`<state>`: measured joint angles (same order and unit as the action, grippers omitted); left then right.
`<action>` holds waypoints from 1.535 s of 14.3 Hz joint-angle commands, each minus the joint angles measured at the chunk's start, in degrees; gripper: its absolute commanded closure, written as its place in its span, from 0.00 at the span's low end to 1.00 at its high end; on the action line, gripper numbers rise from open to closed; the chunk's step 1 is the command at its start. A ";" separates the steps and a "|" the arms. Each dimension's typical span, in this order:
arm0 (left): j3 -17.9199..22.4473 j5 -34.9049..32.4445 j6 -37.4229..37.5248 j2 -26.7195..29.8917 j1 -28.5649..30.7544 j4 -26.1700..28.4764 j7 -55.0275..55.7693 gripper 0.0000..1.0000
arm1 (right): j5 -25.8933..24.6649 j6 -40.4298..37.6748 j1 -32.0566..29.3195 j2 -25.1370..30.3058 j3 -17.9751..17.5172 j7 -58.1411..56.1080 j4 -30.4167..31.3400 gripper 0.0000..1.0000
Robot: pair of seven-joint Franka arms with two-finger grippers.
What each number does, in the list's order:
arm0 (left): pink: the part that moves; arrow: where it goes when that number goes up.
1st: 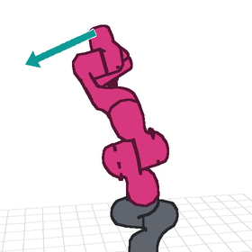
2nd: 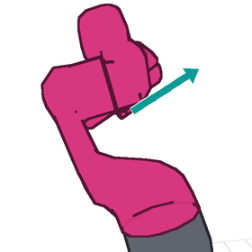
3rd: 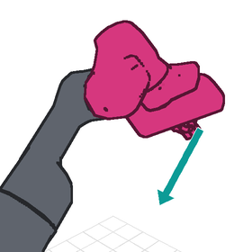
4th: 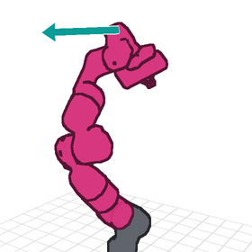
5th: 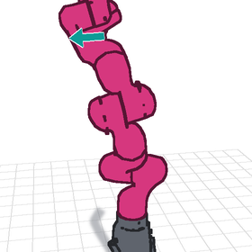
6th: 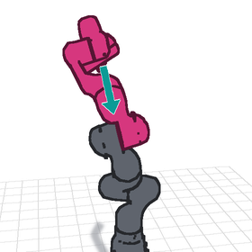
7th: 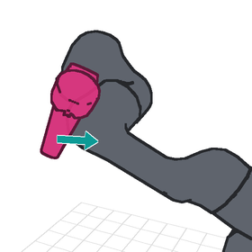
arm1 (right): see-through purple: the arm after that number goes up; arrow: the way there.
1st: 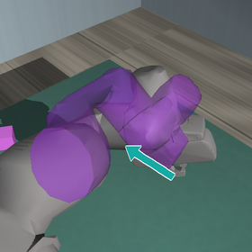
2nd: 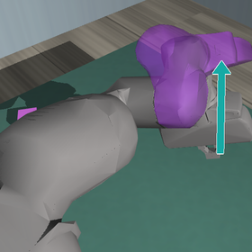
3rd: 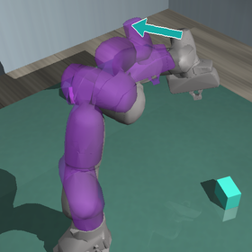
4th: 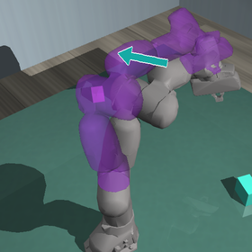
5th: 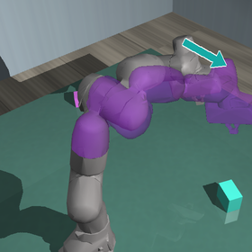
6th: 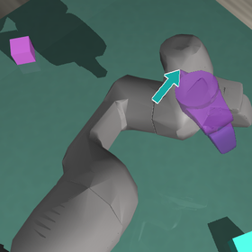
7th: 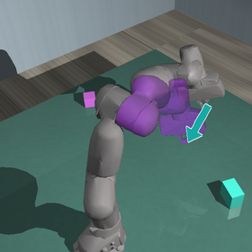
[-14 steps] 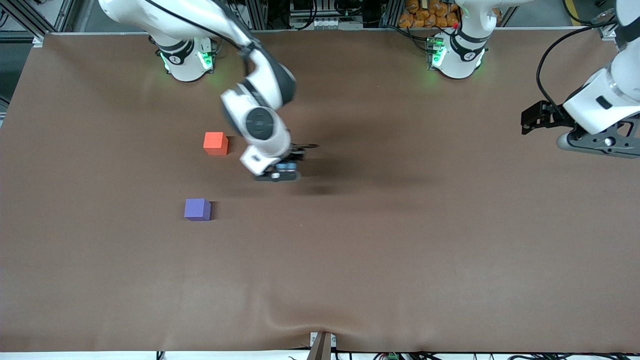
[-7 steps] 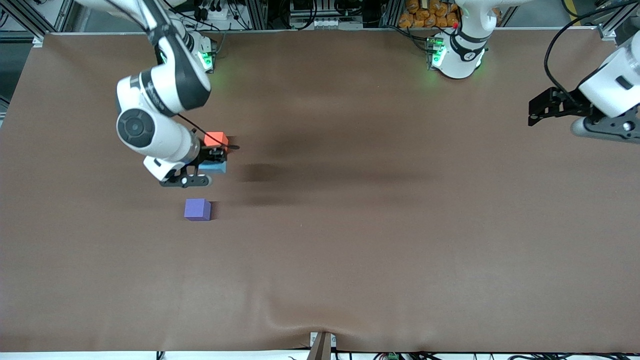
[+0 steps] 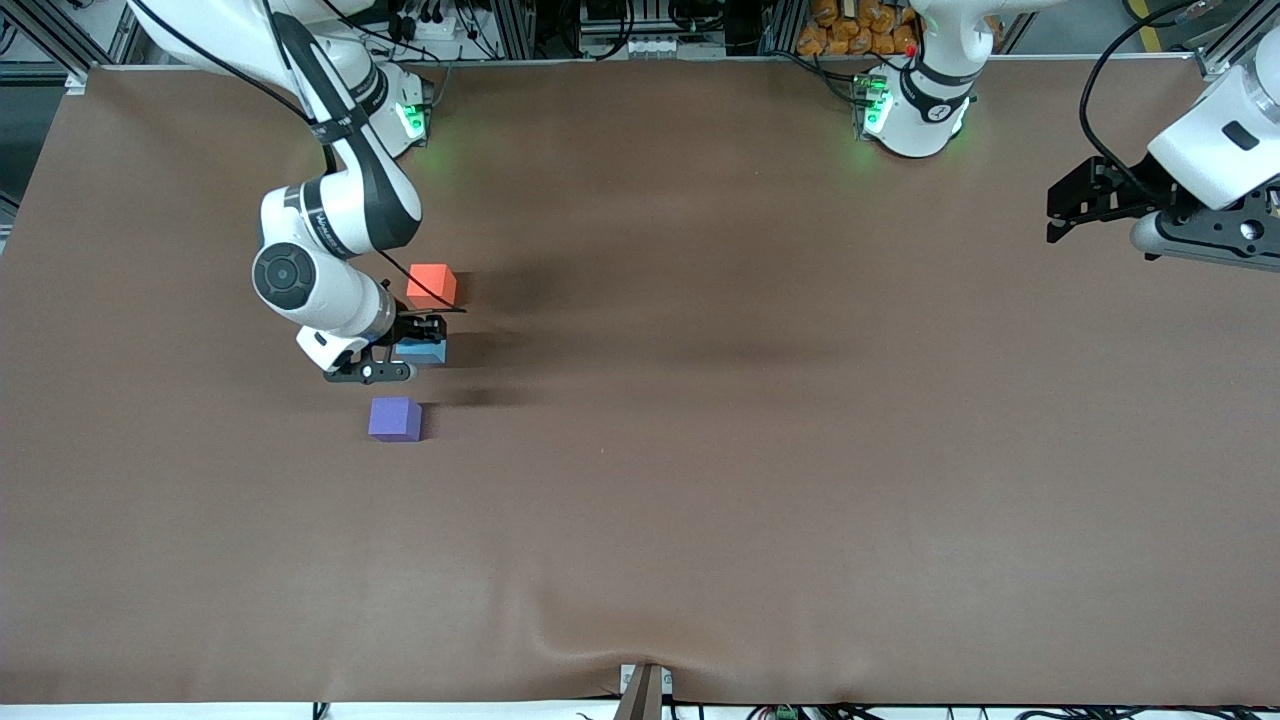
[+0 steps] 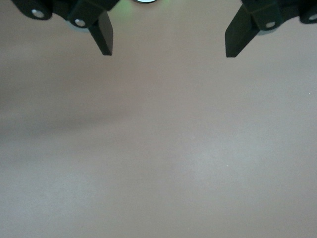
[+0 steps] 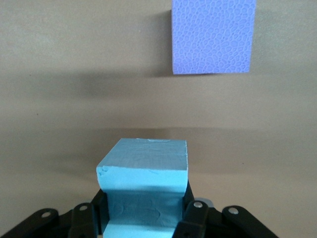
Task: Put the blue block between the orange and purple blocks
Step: 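Place the blue cube between the orange and purple cubes with the right gripper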
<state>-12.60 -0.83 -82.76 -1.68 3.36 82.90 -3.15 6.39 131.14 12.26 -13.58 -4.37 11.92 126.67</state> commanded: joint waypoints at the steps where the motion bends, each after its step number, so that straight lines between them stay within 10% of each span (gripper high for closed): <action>1: 0.30 0.83 1.11 0.01 0.07 0.06 -0.28 0.00 | -0.32 2.10 -1.80 -0.83 -1.08 -1.29 0.85 1.00; 5: 12.59 1.17 4.01 -0.07 -10.20 0.15 -0.46 0.00 | -0.24 5.08 -5.05 -2.67 -1.08 -5.42 2.43 1.00; 12: 12.60 0.83 4.19 -0.25 -9.87 0.33 -0.28 0.00 | 0.38 11.77 -4.88 -5.76 -1.17 -5.24 4.11 1.00; 13: 12.52 0.74 4.19 -0.34 -9.60 0.33 -0.28 0.00 | 0.47 11.69 -4.88 -6.11 -1.17 -5.24 4.11 0.75; 14: 12.17 0.65 4.10 -0.34 -8.81 0.24 -0.28 0.00 | 0.47 11.25 -4.88 -6.11 -1.17 -5.07 3.93 0.01; 17: 7.52 0.13 4.01 -0.34 -5.30 0.24 -0.28 0.00 | 0.47 0.06 -5.32 -2.79 -1.26 -4.89 -0.34 0.00; 22: 7.42 -0.32 3.66 -0.34 -5.29 0.15 -0.37 0.00 | 4.16 -33.35 -7.86 -2.59 -1.26 -5.33 -26.60 0.00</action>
<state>-4.40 -0.72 -79.29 -2.06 -2.70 83.42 -3.20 9.09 106.85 6.99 -15.55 -4.65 7.65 109.86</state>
